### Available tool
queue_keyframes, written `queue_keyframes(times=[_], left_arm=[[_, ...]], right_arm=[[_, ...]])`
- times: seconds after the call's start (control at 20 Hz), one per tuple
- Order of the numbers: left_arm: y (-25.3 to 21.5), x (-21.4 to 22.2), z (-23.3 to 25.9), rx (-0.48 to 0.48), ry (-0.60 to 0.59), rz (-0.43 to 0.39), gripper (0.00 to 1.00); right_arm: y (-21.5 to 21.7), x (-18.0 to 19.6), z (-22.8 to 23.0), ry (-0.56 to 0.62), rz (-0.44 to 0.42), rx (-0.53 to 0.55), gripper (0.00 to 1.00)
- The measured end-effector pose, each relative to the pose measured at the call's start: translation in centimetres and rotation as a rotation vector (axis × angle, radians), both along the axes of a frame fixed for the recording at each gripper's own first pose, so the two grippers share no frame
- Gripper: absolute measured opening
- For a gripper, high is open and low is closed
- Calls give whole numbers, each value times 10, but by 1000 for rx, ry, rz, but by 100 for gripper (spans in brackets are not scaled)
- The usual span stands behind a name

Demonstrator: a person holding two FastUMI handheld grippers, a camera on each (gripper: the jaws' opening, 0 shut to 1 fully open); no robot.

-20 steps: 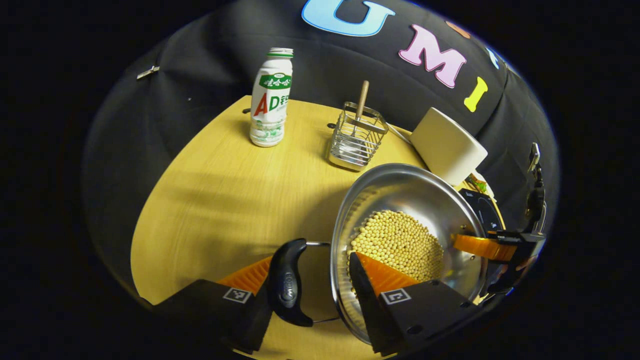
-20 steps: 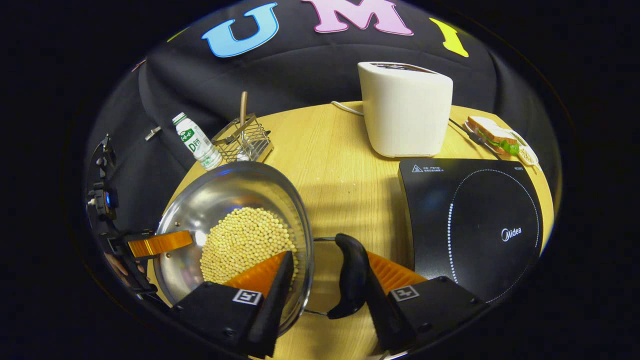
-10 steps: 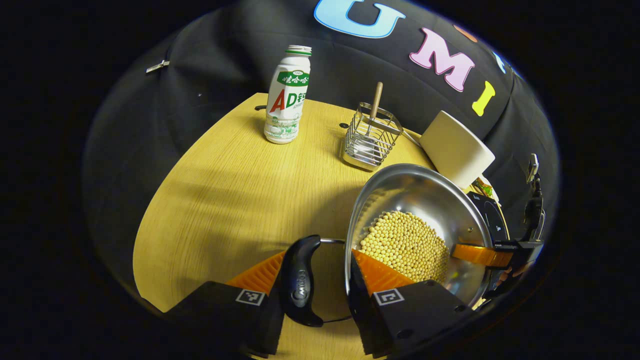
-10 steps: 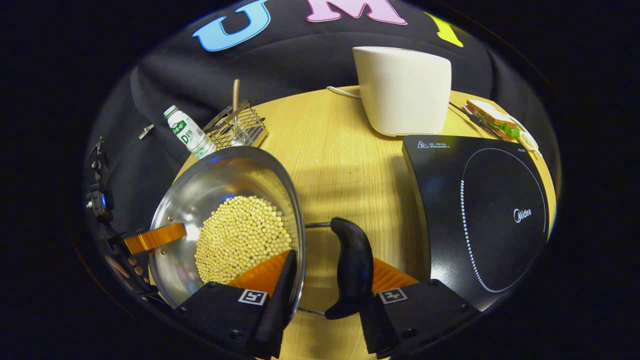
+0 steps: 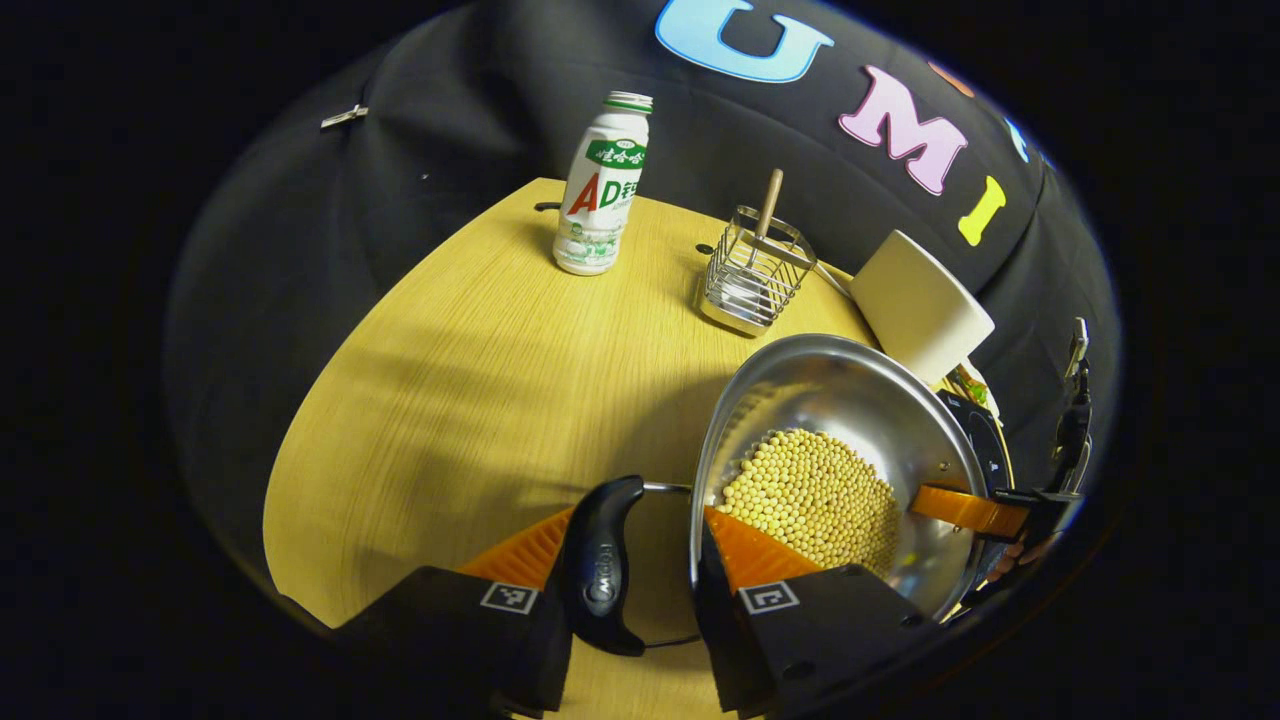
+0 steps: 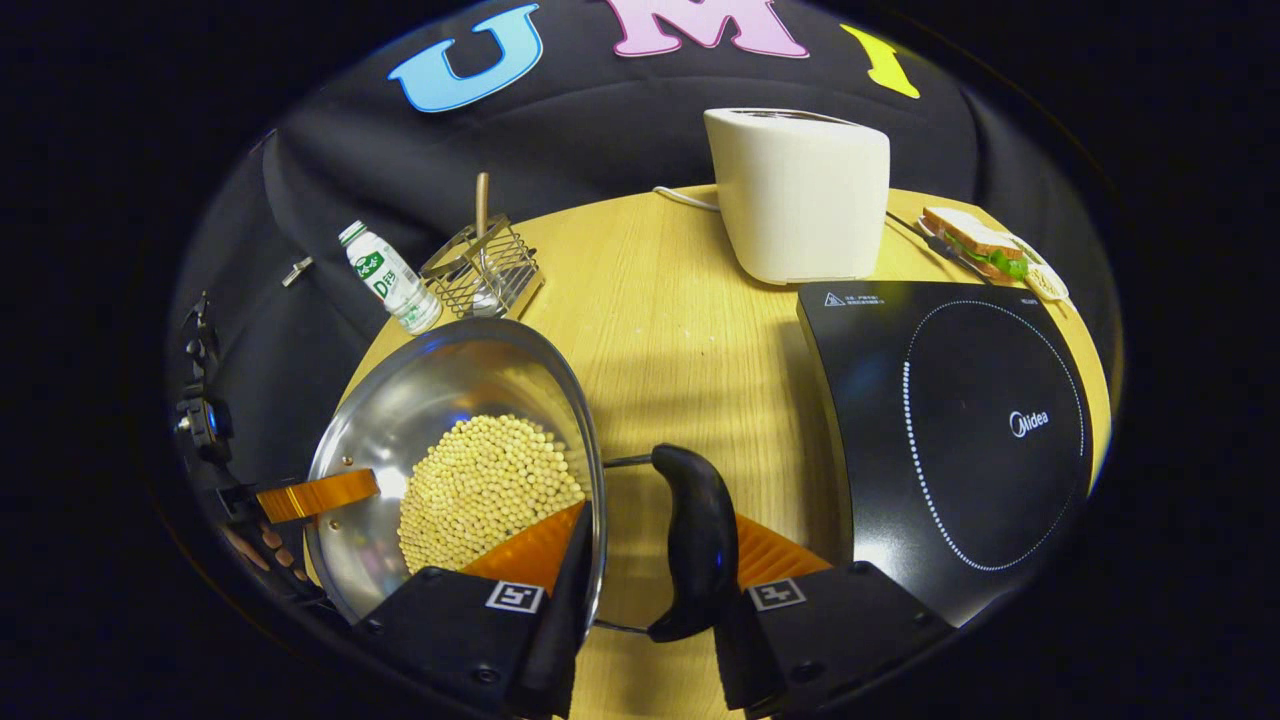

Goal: First push the handle of the pot to place it horizontally, then grasp the pot with both hands and set it on the induction cooktop.

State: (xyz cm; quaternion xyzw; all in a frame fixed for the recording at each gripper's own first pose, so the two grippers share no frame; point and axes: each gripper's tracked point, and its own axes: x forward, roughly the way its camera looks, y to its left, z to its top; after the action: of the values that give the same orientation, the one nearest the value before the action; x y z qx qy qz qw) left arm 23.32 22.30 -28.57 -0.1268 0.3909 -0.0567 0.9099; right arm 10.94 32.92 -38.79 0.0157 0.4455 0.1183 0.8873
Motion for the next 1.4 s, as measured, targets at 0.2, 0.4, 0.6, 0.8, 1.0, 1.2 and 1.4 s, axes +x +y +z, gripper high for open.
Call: queue_keyframes(times=[0.2,0.4,0.6,0.8,1.0,1.2,1.4], left_arm=[[7,-8,14,11,-35,0,58],[-7,-16,41,18,-57,-3,58],[-33,-26,64,15,-78,-14,57],[-68,-27,77,8,-90,-34,58],[-111,-28,89,2,-99,-62,58],[-153,-23,94,1,-109,-86,58],[-197,-20,95,-1,-112,-97,58]], right_arm=[[-5,-3,33,-32,15,9,59],[-17,-7,64,-48,15,17,59],[-42,-9,90,-72,3,23,59],[-76,-5,106,-90,-10,26,59],[-116,3,118,-106,-37,30,55],[-157,12,125,-111,-61,28,58],[-198,22,130,-115,-70,26,59]])
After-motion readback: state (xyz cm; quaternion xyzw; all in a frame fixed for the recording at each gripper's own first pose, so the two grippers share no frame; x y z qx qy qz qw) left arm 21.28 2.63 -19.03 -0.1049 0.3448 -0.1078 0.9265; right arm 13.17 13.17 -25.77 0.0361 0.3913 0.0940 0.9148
